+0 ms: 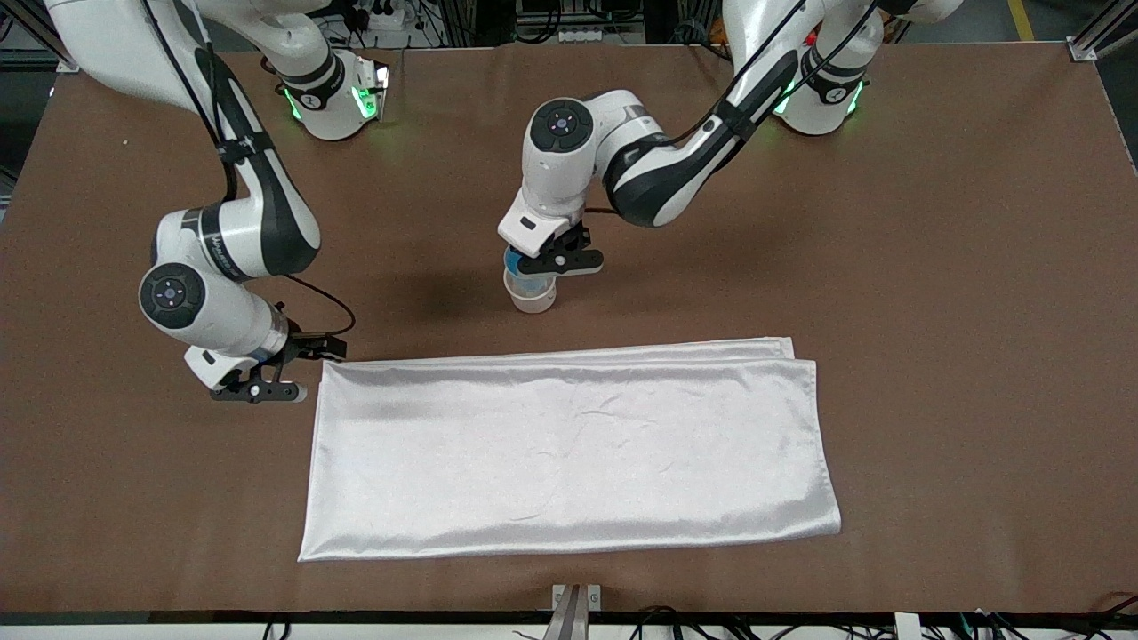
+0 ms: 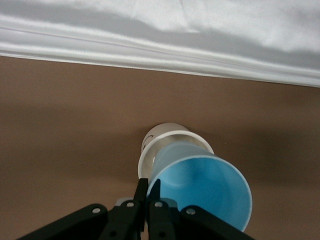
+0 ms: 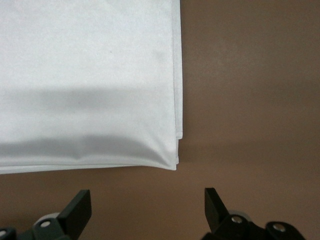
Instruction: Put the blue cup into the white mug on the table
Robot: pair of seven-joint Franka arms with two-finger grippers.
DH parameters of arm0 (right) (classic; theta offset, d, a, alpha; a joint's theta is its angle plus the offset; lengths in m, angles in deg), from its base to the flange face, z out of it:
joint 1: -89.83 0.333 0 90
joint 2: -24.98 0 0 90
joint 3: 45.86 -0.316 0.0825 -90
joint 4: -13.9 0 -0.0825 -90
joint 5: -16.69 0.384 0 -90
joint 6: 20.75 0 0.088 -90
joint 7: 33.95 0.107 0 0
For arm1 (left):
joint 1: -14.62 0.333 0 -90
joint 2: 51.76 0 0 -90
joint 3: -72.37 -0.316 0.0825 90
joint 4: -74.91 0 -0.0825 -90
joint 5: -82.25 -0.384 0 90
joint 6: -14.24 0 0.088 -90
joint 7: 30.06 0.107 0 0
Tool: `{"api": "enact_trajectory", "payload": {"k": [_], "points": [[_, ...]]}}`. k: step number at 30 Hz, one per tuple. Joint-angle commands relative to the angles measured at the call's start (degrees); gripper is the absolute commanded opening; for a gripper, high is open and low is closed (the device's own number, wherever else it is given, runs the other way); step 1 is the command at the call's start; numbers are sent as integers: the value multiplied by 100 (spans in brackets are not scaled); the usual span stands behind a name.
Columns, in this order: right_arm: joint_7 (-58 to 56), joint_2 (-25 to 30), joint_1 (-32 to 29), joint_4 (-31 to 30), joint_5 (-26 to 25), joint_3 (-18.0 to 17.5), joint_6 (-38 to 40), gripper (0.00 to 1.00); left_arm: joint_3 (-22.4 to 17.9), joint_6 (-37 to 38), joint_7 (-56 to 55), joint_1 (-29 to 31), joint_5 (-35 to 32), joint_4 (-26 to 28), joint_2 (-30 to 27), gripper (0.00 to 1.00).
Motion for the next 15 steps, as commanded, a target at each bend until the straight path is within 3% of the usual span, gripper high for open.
{"api": "enact_trajectory", "payload": {"k": [1, 7, 10, 15], "points": [[9, 900, -24, -978, -86, -63, -20, 100, -43, -37, -282, -96, -253, -59, 90, 0], [-228, 1551, -111, -1857, -86, -54, -345, 100, -43, -37, -309, -131, -253, -50, 161, 0], [-298, 1657, -182, -1999, -86, -54, -398, 100, -52, -37, -361, -140, -253, -59, 213, 0], [-369, 1780, -191, -2130, -86, -45, -389, 100, -52, -37, -388, -131, -253, -129, 310, 100]]}}
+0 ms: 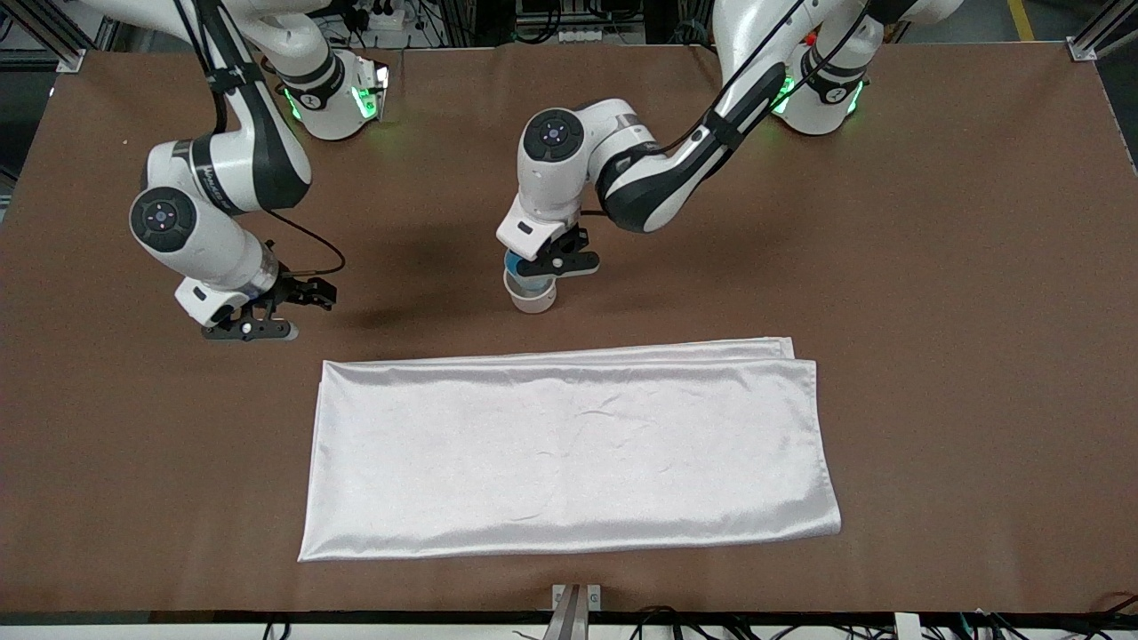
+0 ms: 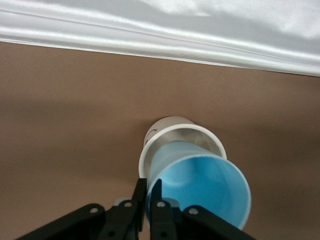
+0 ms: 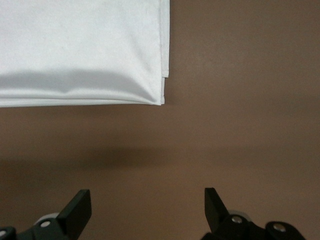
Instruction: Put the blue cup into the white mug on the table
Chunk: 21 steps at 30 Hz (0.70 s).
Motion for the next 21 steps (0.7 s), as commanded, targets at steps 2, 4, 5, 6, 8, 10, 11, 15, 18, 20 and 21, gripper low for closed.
{"api": "enact_trajectory", "payload": {"k": [2, 4, 5, 6, 8, 10, 11, 15, 18, 20, 21], "points": [[-142, 392, -112, -420, -84, -39, -120, 100, -36, -34, -238, -62, -210, -147, 129, 100], [-142, 418, -112, -473, -84, -39, -120, 100, -36, -34, -238, -62, -210, -164, 112, 100], [-142, 444, -112, -490, -84, -39, -129, 100, -36, -34, -229, -62, -210, -191, 103, 100], [-142, 453, -112, -508, -84, -39, -129, 100, -36, -34, -229, -62, -210, -217, 94, 100], [-142, 488, -112, -569, -84, -39, -137, 100, -36, -26, -220, -45, -210, -252, 42, 100], [-142, 524, -112, -596, -84, -39, -138, 100, -36, -17, -211, 8, -210, -261, -55, 100], [-151, 541, -112, -605, -84, -39, -138, 100, -45, -8, -185, 34, -210, -270, -125, 100], [-265, 603, -138, -675, -84, -30, -138, 100, -45, 36, -124, 350, -237, -261, -424, 100], [-432, 620, -279, -684, -84, -39, -129, 100, -36, 158, 104, 622, -237, -252, -705, 100], [-563, 629, -341, -684, -84, -39, -129, 100, -45, 334, 367, 754, -237, -261, -898, 100], [-590, 629, -367, -684, -84, -39, -120, 100, -45, 413, 508, 851, -237, -270, -986, 100]]}}
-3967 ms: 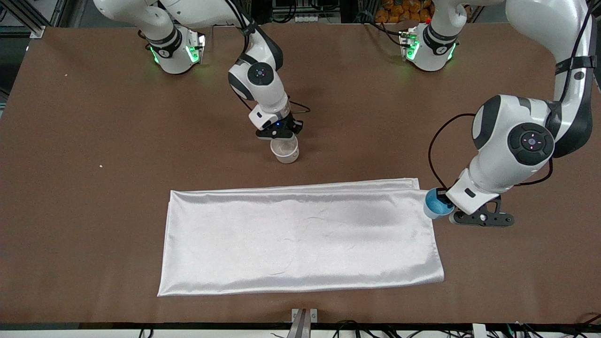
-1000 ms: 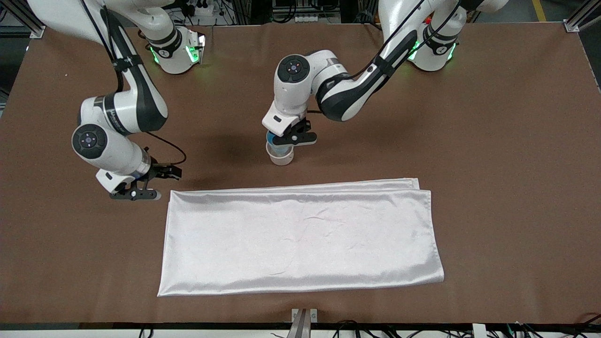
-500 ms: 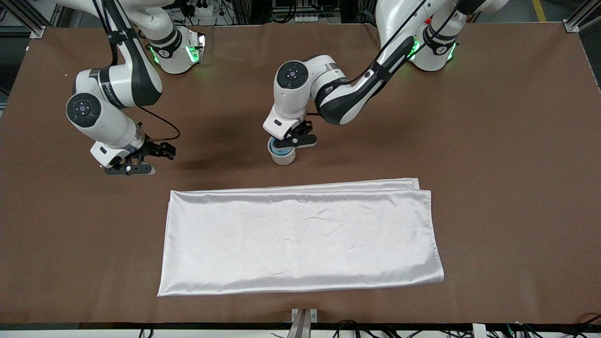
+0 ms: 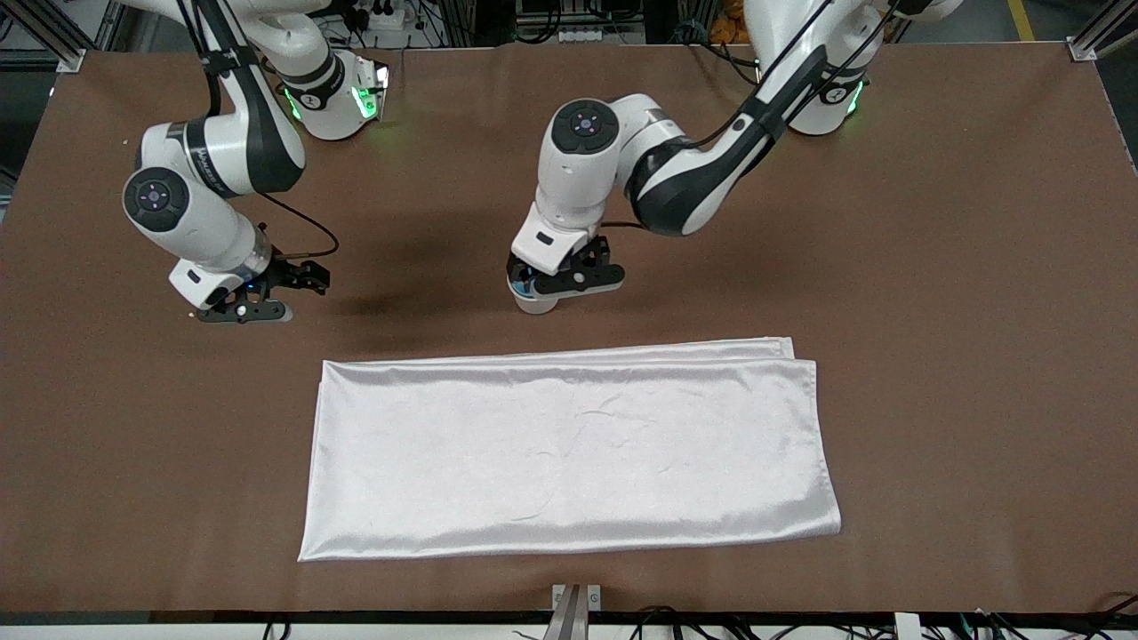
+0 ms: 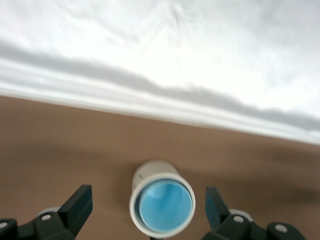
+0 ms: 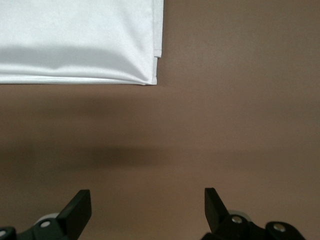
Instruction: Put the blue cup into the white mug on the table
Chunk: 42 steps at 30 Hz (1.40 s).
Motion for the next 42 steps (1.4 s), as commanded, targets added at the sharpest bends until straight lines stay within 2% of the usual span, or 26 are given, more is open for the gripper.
{"api": "enact_trajectory", "payload": {"k": [1, 8, 20, 25, 29, 36, 42], "points": [[-316, 259, -266, -229, -81, -51, -63, 100, 9, 435, 572, 509, -137, 126, -698, 100], [-299, 277, -266, -194, -81, -59, -2, 100, 62, 945, 1478, 1283, -49, 126, -1181, 100], [-237, 645, -222, 491, -64, -95, 1176, 100, 71, 1789, 2805, 2408, 319, 126, -1753, 100], [-246, 821, -213, 711, -64, -103, 1343, 100, 62, 2017, 3297, 2891, 540, 126, -1982, 100], [-299, 839, -195, 1097, -55, -103, 1781, 100, 79, 2211, 3842, 3278, 575, 118, -2008, 100], [-290, 743, -20, 2248, -55, -95, 2994, 100, 27, 2439, 4097, 3534, 566, 118, -2166, 100], [-316, 725, -28, 2627, -55, -86, 3259, 100, 27, 2483, 4607, 3788, 566, 126, -2254, 100]]}}
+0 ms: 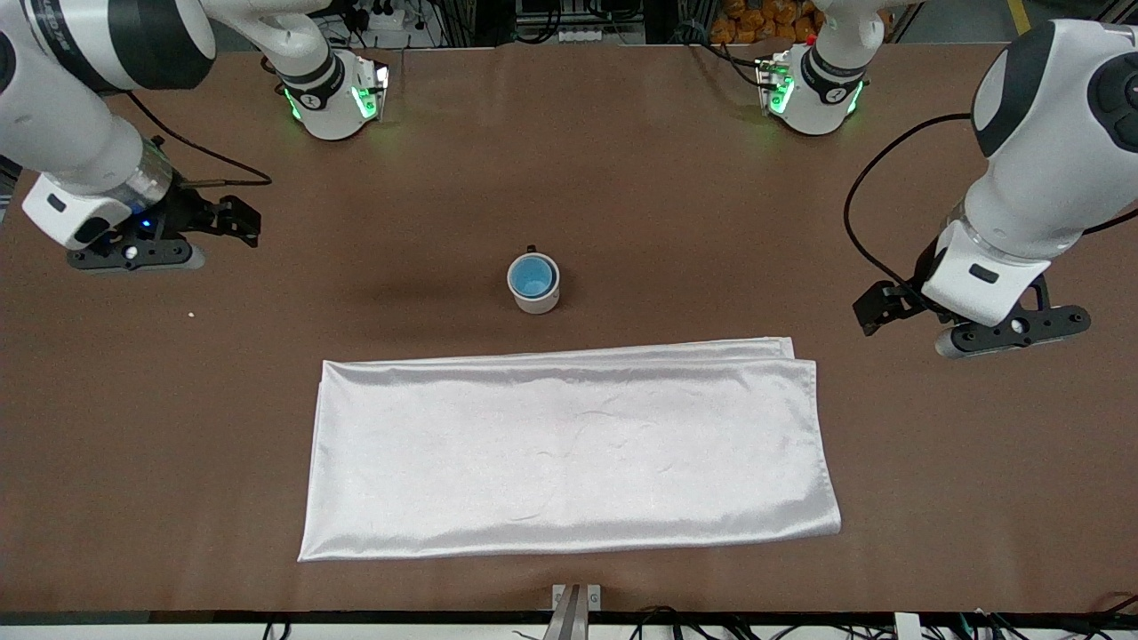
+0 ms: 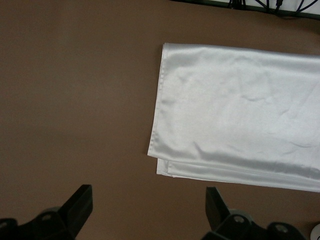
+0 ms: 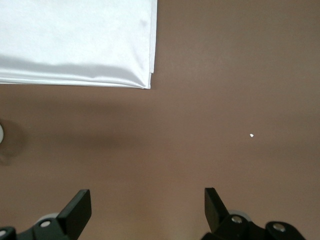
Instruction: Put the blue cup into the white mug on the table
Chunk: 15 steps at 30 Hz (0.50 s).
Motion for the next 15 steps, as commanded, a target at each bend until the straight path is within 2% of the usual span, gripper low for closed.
{"api": "enact_trajectory", "payload": {"k": [1, 11, 15], "points": [[-61, -94, 0, 440, -55, 5, 308, 100, 28, 98, 474, 269, 131, 139, -252, 100], [-53, -471, -52, 1310, 7, 5, 906, 100, -7, 309, 994, 401, 131, 8, -278, 100], [-61, -647, -105, 1600, 305, 40, 1091, 100, -253, 344, 1134, 270, 140, -45, -278, 100]]}}
